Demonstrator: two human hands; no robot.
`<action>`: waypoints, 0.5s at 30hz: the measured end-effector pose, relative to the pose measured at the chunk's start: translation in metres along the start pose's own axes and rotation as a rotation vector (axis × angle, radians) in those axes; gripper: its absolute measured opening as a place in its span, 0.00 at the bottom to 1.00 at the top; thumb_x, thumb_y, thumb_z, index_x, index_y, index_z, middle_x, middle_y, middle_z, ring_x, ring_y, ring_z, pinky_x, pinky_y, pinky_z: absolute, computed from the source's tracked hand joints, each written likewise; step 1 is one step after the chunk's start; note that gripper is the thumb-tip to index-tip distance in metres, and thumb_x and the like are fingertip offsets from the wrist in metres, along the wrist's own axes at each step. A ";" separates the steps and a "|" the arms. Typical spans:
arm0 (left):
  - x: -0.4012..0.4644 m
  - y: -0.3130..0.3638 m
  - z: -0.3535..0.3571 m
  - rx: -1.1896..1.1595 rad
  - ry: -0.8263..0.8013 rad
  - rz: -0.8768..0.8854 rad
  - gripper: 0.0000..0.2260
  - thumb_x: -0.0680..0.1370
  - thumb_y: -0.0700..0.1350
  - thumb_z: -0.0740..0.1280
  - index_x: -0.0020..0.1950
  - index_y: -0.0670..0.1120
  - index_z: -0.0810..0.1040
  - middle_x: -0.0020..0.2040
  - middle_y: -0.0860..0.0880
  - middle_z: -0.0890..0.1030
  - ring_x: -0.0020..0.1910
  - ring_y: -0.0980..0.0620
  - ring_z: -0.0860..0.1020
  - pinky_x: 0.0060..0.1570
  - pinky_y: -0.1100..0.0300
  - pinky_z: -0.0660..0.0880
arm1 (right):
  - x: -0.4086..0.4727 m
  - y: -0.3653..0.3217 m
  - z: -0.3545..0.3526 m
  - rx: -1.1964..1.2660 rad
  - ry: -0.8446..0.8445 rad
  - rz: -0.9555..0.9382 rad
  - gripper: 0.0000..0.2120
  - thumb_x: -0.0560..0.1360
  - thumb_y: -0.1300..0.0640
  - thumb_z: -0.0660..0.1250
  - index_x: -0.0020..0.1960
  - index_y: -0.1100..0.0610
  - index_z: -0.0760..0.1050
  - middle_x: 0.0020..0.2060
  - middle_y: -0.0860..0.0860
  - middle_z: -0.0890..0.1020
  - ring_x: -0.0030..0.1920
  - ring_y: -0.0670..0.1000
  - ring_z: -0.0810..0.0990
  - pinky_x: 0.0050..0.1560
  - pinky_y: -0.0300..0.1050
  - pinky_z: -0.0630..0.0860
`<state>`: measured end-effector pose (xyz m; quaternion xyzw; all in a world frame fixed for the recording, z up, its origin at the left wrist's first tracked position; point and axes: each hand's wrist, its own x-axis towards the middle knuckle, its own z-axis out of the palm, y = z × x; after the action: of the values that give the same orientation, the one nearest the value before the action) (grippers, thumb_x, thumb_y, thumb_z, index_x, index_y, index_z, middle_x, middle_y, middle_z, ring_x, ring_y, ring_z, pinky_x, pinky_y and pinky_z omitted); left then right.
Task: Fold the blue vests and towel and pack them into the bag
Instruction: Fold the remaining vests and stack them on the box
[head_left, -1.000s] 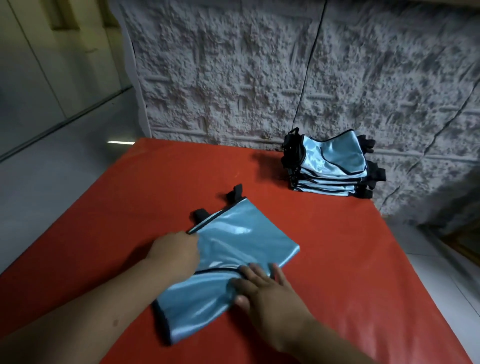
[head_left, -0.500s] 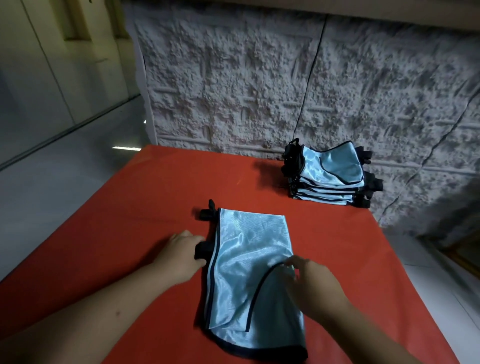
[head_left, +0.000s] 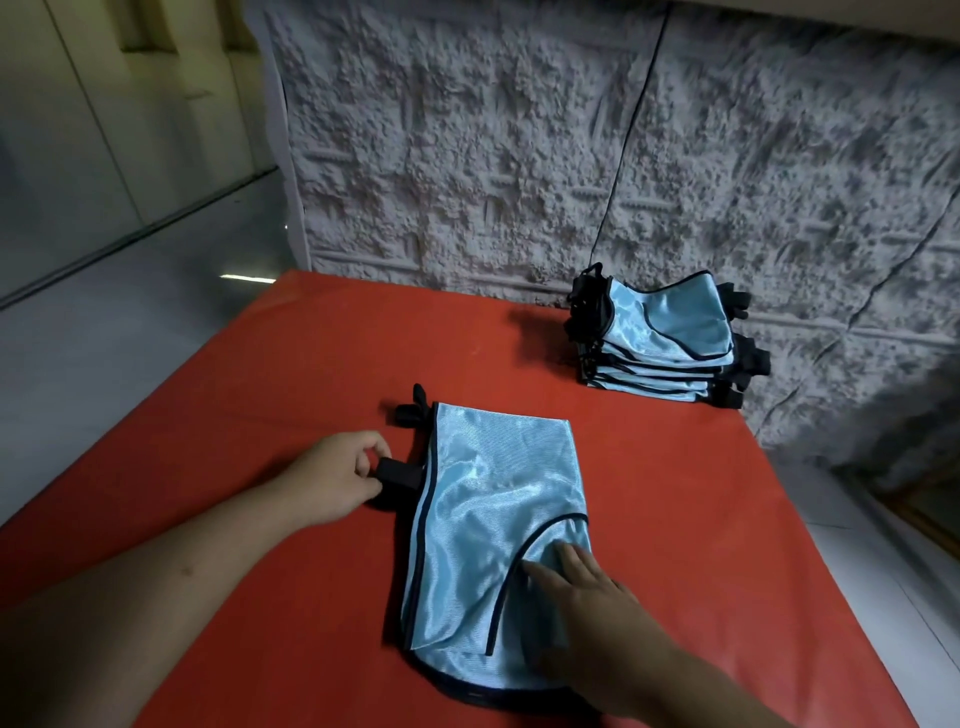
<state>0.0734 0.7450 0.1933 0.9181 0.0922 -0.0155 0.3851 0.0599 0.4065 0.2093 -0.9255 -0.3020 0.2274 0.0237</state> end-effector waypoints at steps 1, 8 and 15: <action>-0.001 -0.004 0.000 0.026 0.002 -0.016 0.13 0.70 0.34 0.72 0.41 0.53 0.78 0.28 0.55 0.73 0.25 0.57 0.69 0.31 0.58 0.67 | 0.000 0.000 0.000 -0.003 0.004 -0.002 0.44 0.75 0.39 0.67 0.82 0.42 0.45 0.82 0.52 0.43 0.82 0.53 0.41 0.78 0.50 0.52; -0.008 0.000 0.004 0.115 0.020 -0.041 0.10 0.69 0.41 0.76 0.44 0.54 0.79 0.42 0.54 0.80 0.41 0.57 0.79 0.44 0.60 0.76 | 0.000 0.001 0.004 -0.005 0.020 -0.011 0.44 0.75 0.39 0.67 0.82 0.43 0.45 0.82 0.52 0.44 0.82 0.53 0.41 0.79 0.51 0.51; -0.009 0.008 0.028 -0.018 0.059 0.036 0.12 0.71 0.41 0.78 0.44 0.49 0.75 0.41 0.53 0.81 0.42 0.55 0.78 0.44 0.57 0.72 | 0.000 0.004 0.007 0.006 -0.013 -0.012 0.44 0.76 0.37 0.64 0.82 0.43 0.42 0.82 0.54 0.40 0.82 0.54 0.38 0.80 0.51 0.46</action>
<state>0.0672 0.7182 0.1805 0.9163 0.0871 0.0192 0.3905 0.0590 0.4025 0.2025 -0.9222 -0.3070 0.2339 0.0257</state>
